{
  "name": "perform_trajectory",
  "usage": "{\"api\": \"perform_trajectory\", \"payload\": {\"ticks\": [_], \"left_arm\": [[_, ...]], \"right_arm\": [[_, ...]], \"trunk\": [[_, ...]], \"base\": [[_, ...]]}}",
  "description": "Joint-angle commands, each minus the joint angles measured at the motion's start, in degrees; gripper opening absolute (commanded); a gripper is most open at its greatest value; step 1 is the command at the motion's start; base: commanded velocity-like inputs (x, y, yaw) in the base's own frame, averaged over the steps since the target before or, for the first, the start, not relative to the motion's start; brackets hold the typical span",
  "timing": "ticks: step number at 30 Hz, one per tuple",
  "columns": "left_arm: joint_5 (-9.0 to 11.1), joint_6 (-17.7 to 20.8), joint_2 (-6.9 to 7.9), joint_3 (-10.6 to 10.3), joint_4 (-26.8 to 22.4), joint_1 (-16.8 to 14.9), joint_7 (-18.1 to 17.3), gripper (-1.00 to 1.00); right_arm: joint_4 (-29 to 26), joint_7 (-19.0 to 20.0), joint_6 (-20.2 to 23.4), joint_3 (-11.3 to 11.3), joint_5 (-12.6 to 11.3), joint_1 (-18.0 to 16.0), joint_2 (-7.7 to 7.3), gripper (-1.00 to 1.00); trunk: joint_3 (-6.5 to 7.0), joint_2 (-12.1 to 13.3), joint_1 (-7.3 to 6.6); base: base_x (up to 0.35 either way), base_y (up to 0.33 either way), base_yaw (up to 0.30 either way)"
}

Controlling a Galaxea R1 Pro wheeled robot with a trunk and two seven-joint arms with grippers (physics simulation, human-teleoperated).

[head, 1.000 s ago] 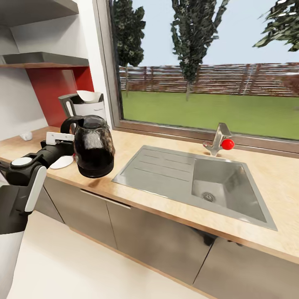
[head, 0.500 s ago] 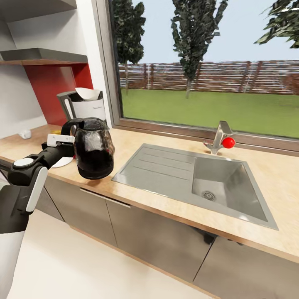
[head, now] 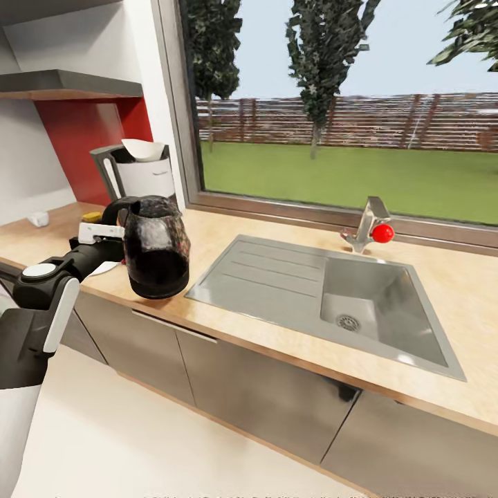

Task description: Set up a coffee station on the kitchen countertop: keep the coffee maker on the countertop, move the bottle of coffee from the kitchen shelf to the counter next to the coffee maker, place a paper coffee filter on top of the coffee maker, put the saucer next to the coffee maker with the coffee cup on the saucer, and place the electric kettle next to the coffee maker.

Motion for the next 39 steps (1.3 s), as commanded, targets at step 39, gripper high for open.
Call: {"api": "perform_trajectory", "payload": {"ticks": [39], "left_arm": [[0.45, 0.30, 0.03, -0.02, -0.16, -0.07, 0.08, -1.00]], "right_arm": [[-0.10, 0.36, 0.34, 0.32, -0.60, -0.01, -0.14, 1.00]], "trunk": [[-1.49, -1.24, 0.66]], "base": [[0.010, 0.000, 0.000]]}}
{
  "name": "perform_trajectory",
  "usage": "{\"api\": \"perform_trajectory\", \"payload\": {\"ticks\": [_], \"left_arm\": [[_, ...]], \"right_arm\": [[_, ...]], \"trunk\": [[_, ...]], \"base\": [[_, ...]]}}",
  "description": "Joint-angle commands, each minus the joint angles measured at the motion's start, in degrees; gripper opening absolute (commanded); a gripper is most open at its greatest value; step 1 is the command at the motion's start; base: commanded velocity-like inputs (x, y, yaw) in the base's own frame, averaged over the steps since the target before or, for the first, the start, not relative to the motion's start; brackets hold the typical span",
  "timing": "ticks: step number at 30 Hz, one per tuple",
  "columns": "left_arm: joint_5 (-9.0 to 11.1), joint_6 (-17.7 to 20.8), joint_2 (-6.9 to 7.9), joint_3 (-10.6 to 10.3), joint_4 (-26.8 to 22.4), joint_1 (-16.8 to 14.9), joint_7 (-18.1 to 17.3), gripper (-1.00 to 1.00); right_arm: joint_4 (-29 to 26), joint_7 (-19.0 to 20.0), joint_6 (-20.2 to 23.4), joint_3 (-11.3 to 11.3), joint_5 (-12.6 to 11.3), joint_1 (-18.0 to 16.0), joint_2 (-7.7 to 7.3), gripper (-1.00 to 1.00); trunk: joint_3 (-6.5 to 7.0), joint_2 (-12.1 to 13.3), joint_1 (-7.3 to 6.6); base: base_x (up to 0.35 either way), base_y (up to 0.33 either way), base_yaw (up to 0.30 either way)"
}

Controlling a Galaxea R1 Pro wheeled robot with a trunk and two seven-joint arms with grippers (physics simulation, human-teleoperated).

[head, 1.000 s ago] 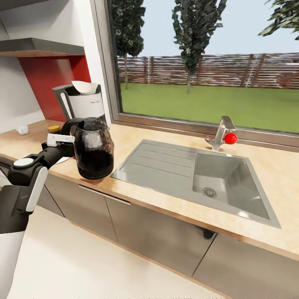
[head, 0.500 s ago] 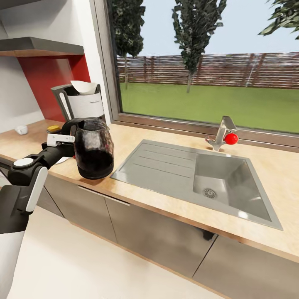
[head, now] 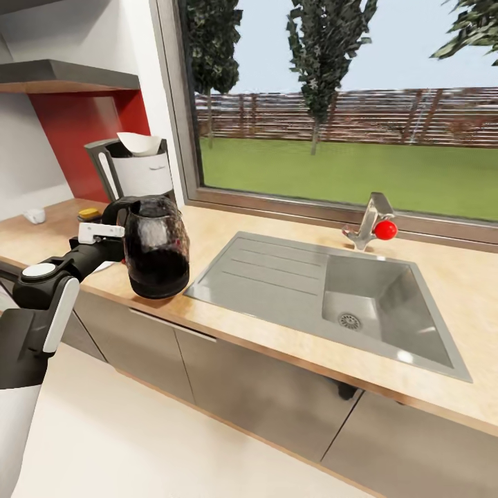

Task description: Set up a coffee station on the kitchen countertop: keep the coffee maker on the countertop, move the bottle of coffee from the kitchen shelf to the counter next to the coffee maker, place a paper coffee filter on top of the coffee maker, put the saucer next to the coffee maker with the coffee cup on the saucer, and place the electric kettle next to the coffee maker.

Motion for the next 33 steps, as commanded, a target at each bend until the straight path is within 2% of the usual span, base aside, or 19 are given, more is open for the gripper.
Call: {"api": "perform_trajectory", "payload": {"ticks": [1, 5, 14, 18, 24, 33], "left_arm": [[0.36, 0.30, 0.03, -0.02, -0.07, -0.06, 0.07, -1.00], [0.36, 0.30, 0.03, -0.02, -0.07, -0.06, 0.07, -1.00], [0.36, 0.30, 0.03, -0.02, -0.06, -0.06, 0.07, -1.00], [0.36, 0.30, 0.03, -0.02, -0.07, -0.05, 0.07, -1.00], [0.36, 0.30, 0.03, -0.02, -0.11, -0.06, 0.07, -1.00], [0.36, 0.30, 0.03, -0.02, -0.24, -0.06, 0.07, -1.00]], "right_arm": [[-0.10, 0.05, 0.52, 0.30, -0.61, -0.01, -0.05, 1.00], [-0.10, 0.03, 0.52, 0.32, -0.61, -0.01, -0.05, 1.00], [-0.10, 0.02, 0.52, 0.29, -0.61, 0.00, -0.05, 1.00], [-0.10, 0.01, 0.52, 0.29, -0.61, -0.01, -0.05, 1.00], [-0.10, 0.01, 0.52, 0.29, -0.61, -0.01, -0.05, 1.00], [-0.10, 0.01, 0.52, 0.29, -0.61, -0.01, -0.05, 1.00]], "trunk": [[-0.24, -0.45, 0.22], [-0.24, -0.45, 0.22], [-1.31, -2.86, 1.54], [-1.31, -2.86, 1.54], [-2.39, -5.26, 2.86], [-2.93, -6.47, 3.52]], "base": [[0.000, 0.000, 0.000], [0.000, 0.000, 0.000], [0.000, 0.000, 0.000], [0.000, 0.000, 0.000], [0.000, 0.000, 0.000], [0.000, 0.000, 0.000]]}}
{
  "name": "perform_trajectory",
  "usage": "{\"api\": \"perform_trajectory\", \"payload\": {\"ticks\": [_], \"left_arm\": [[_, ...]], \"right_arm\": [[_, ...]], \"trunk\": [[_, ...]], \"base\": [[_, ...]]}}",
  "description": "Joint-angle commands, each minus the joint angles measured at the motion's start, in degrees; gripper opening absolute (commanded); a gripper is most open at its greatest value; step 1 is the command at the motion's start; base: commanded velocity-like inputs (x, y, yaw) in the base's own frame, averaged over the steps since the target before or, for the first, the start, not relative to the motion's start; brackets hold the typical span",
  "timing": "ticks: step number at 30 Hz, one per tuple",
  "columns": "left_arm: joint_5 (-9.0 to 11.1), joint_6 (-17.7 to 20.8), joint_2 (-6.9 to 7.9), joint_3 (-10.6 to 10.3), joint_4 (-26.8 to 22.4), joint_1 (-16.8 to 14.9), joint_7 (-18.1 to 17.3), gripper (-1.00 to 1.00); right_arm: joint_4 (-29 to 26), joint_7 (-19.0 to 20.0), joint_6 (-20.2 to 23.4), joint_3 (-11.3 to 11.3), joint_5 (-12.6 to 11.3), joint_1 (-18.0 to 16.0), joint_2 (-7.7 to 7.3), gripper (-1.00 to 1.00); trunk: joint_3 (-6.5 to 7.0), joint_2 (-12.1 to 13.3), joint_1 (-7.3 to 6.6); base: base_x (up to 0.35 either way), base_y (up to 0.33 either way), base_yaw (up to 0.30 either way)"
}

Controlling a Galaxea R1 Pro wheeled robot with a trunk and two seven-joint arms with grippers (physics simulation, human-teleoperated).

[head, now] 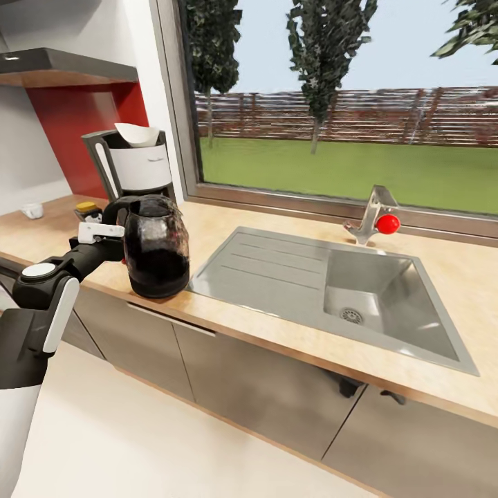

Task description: Set up a coffee station on the kitchen countertop: keep the coffee maker on the countertop, move the bottle of coffee from the kitchen shelf to the counter next to the coffee maker, place a paper coffee filter on top of the coffee maker, put the saucer next to the coffee maker with the coffee cup on the saucer, and place the electric kettle next to the coffee maker.

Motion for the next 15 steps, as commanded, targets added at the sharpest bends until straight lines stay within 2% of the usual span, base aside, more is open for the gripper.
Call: {"api": "perform_trajectory", "payload": {"ticks": [1, 10, 15], "left_arm": [[0.35, 0.30, 0.03, -0.02, -0.07, -0.06, 0.07, -1.00], [0.35, 0.30, 0.03, 0.05, -0.10, -0.06, 0.07, -1.00], [0.35, 0.30, 0.03, 0.06, -0.10, -0.06, 0.07, -1.00]], "right_arm": [[-0.10, 0.05, 0.52, 0.30, -0.61, -0.01, -0.05, 1.00], [-0.10, 0.05, 0.52, 0.30, -0.61, -0.01, -0.05, 1.00], [-0.10, 0.05, 0.52, 0.30, -0.61, -0.01, -0.05, 1.00]], "trunk": [[-0.23, -0.45, 0.22], [-0.41, -0.85, 0.44], [-0.41, -0.85, 0.44]], "base": [[0.000, 0.000, 0.000], [0.003, 0.000, 0.000], [0.101, 0.000, 0.000]]}}
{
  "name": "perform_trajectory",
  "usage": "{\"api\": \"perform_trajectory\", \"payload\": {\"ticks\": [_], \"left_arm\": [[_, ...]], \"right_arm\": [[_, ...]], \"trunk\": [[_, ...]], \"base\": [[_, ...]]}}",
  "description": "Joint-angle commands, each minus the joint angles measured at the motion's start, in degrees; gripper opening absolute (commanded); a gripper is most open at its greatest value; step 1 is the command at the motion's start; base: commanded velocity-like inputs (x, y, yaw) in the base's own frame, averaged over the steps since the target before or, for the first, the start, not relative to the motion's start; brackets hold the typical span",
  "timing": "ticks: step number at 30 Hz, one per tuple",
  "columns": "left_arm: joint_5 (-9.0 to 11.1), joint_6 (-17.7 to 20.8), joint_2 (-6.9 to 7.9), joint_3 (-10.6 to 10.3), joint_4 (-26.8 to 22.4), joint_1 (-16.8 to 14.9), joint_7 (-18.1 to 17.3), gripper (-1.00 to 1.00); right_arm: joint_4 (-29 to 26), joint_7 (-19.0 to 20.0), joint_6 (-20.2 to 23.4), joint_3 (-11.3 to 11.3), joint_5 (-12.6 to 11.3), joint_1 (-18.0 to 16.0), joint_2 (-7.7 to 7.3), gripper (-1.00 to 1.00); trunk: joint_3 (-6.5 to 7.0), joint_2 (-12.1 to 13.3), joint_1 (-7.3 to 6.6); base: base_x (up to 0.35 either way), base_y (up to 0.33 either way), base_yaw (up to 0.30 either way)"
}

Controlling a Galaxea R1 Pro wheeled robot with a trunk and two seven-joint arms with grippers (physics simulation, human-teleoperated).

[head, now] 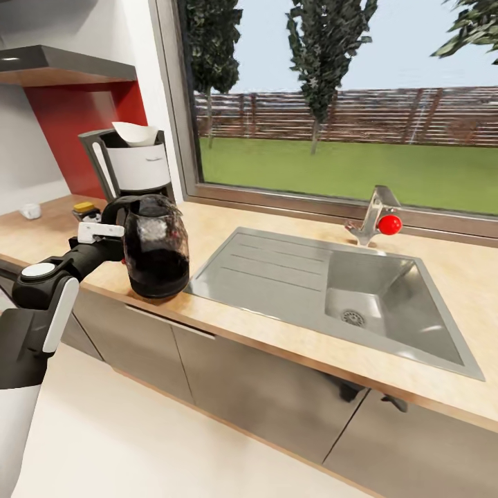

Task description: Set up a coffee station on the kitchen countertop: keep the coffee maker on the countertop, move the bottle of coffee from the kitchen shelf to the counter next to the coffee maker, place a paper coffee filter on top of the coffee maker, put the saucer next to the coffee maker with the coffee cup on the saucer, and place the electric kettle next to the coffee maker.

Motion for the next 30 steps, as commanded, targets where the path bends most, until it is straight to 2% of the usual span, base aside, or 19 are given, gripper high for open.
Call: {"api": "perform_trajectory", "payload": {"ticks": [1, 19, 23, 30], "left_arm": [[0.37, 0.30, 0.03, -0.03, -0.07, -0.05, 0.08, -1.00], [0.37, 0.30, 0.03, -0.02, -0.04, -0.05, 0.08, -1.00], [0.37, 0.30, 0.03, -0.02, -0.04, -0.05, 0.08, -1.00], [0.37, 0.30, 0.03, -0.02, -0.08, -0.05, 0.08, -1.00]], "right_arm": [[-0.10, 0.05, 0.52, 0.32, -0.60, -0.01, -0.05, 1.00], [-0.10, 0.05, 0.52, 0.30, -0.60, -0.01, -0.05, 1.00], [-0.10, 0.05, 0.52, 0.30, -0.60, -0.01, -0.05, 1.00], [-0.10, 0.05, 0.52, 0.30, -0.60, -0.01, -0.05, 1.00]], "trunk": [[-0.05, -0.03, 0.00], [-0.05, -0.03, 0.00], [-0.77, -1.63, 0.88], [-1.31, -2.84, 1.54]], "base": [[0.025, 0.000, 0.000], [0.035, 0.000, 0.000], [0.000, 0.000, 0.000], [0.000, 0.000, 0.000]]}}
